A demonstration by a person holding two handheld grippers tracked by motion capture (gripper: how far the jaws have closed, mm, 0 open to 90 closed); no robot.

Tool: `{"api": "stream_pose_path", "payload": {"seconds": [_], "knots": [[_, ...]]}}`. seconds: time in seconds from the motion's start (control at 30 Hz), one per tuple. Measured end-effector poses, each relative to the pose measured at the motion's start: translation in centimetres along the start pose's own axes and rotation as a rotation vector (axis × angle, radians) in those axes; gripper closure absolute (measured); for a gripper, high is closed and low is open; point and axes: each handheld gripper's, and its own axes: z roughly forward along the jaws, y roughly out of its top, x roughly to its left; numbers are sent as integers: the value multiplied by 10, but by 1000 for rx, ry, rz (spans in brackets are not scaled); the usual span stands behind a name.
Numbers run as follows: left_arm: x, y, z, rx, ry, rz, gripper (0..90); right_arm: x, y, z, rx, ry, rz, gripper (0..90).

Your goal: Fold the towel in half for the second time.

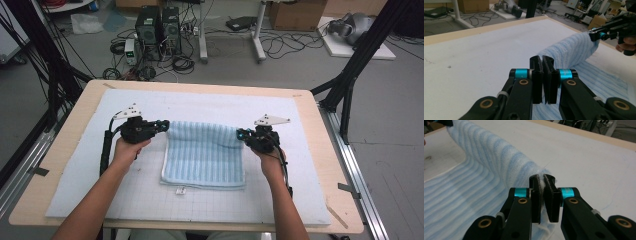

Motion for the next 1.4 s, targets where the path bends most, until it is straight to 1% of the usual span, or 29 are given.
{"api": "stream_pose_path", "payload": {"seconds": [0.1,0.17,0.2,0.23,0.33,0.37,0.43,0.5,0.57,0.6,0.67,0.7,0.73,0.8,0.83,0.9,0.93,1.0,1.1,1.17,1.27,1.33,1.4], "knots": [[-7,-3,-6,-4,-9,12,861,8,-2,-8,-17,10,-24,844],[-11,-6,-10,-3,-19,13,860,12,-5,-13,-23,16,-28,844],[-13,-8,-12,-10,-28,6,860,13,-7,-14,-25,19,-28,843],[-15,-10,-14,-18,-33,7,860,14,-9,-16,-21,18,-31,843],[-20,-14,-17,-13,-49,18,859,17,-17,-21,-20,25,-25,841],[-22,-15,-19,-9,-50,22,858,18,-19,-22,-23,33,-20,840],[-24,-19,-21,1,-57,28,857,20,-24,-26,-18,33,-23,840],[-27,-24,-23,12,-57,34,856,23,-28,-29,-17,49,-31,838],[-30,-30,-24,19,-64,34,856,26,-34,-32,-12,59,-36,838],[-31,-32,-24,31,-69,33,856,27,-37,-33,-8,61,-37,839],[-34,-38,-25,35,-71,35,856,30,-42,-34,-3,66,-42,840],[-35,-41,-25,50,-75,37,856,31,-45,-35,2,70,-40,840],[-36,-43,-25,55,-75,40,856,33,-48,-36,-2,73,-41,839],[-37,-46,-25,64,-83,31,854,34,-52,-37,2,81,-39,840],[-39,-48,-26,67,-81,35,854,35,-53,-37,5,85,-33,840],[-40,-51,-27,66,-90,30,853,37,-56,-38,15,91,-46,840],[-41,-52,-29,70,-91,31,851,38,-57,-39,20,94,-41,839],[-42,-55,-31,72,-103,23,851,41,-60,-41,27,99,-49,840],[-47,-57,-35,80,-110,32,850,44,-64,-43,36,110,-60,839],[-50,-58,-38,82,-111,43,850,47,-67,-44,45,114,-55,840],[-53,-61,-41,88,-120,42,850,49,-71,-46,50,116,-63,840],[-54,-63,-42,102,-125,54,850,51,-73,-48,51,118,-63,839],[-56,-65,-43,112,-130,52,850,52,-74,-51,49,118,-64,839]]}}
